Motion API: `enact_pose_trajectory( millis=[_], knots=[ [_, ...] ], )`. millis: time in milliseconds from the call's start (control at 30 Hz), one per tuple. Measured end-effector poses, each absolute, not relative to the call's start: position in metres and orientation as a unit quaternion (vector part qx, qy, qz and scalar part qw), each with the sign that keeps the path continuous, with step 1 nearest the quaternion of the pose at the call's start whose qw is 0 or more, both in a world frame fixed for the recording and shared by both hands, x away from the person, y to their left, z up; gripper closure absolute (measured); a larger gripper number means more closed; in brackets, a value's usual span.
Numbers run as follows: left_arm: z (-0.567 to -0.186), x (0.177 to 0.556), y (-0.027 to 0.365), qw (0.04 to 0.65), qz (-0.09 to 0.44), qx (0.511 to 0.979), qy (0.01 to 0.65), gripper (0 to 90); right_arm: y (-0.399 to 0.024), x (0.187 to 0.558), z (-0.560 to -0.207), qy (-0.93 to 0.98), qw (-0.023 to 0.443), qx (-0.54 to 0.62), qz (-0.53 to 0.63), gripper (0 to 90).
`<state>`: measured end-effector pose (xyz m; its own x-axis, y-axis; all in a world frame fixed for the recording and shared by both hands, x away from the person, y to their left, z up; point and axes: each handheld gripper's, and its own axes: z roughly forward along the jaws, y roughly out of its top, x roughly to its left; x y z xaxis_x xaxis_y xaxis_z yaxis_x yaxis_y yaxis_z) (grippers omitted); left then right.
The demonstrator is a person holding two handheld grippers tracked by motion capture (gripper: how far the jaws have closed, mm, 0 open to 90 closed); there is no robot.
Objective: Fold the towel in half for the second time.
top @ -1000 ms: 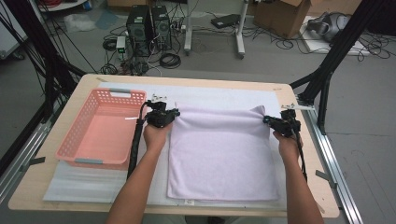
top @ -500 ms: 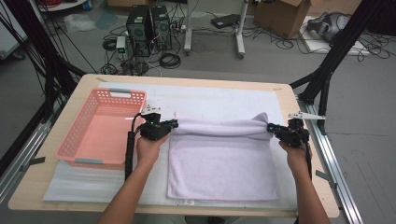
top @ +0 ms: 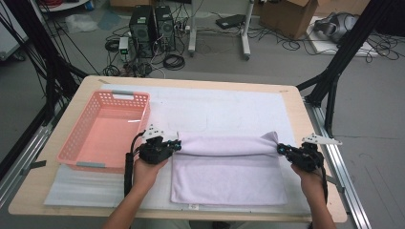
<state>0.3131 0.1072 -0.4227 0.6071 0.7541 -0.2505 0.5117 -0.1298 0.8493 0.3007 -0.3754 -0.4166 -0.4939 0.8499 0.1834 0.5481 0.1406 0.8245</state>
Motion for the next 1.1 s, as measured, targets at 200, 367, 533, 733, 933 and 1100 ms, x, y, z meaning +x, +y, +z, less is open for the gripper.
enact_pose_trajectory(
  millis=[200, 367, 533, 733, 933, 1100],
  knots=[
    [-0.435, 0.304, 0.109, 0.494, 0.116, 0.750, 0.425, 85.5, -0.377, 0.284, -0.425, 0.735, 0.161, 0.477, 0.454, 84.5],
    [-0.437, 0.303, 0.107, 0.482, 0.132, 0.748, 0.436, 59.1, -0.377, 0.282, -0.430, 0.732, 0.158, 0.486, 0.451, 72.0],
    [-0.427, 0.316, 0.109, 0.505, 0.135, 0.725, 0.448, 39.4, -0.383, 0.287, -0.416, 0.706, 0.173, 0.507, 0.463, 52.3],
    [-0.429, 0.341, 0.101, 0.495, 0.121, 0.724, 0.464, 41.0, -0.372, 0.314, -0.406, 0.718, 0.165, 0.516, 0.437, 47.5],
    [-0.435, 0.348, 0.101, 0.487, 0.092, 0.736, 0.461, 73.2, -0.358, 0.340, -0.408, 0.741, 0.163, 0.523, 0.389, 52.7],
    [-0.428, 0.340, 0.100, 0.502, 0.103, 0.737, 0.440, 84.5, -0.360, 0.338, -0.407, 0.751, 0.160, 0.508, 0.389, 81.8]
  ],
)
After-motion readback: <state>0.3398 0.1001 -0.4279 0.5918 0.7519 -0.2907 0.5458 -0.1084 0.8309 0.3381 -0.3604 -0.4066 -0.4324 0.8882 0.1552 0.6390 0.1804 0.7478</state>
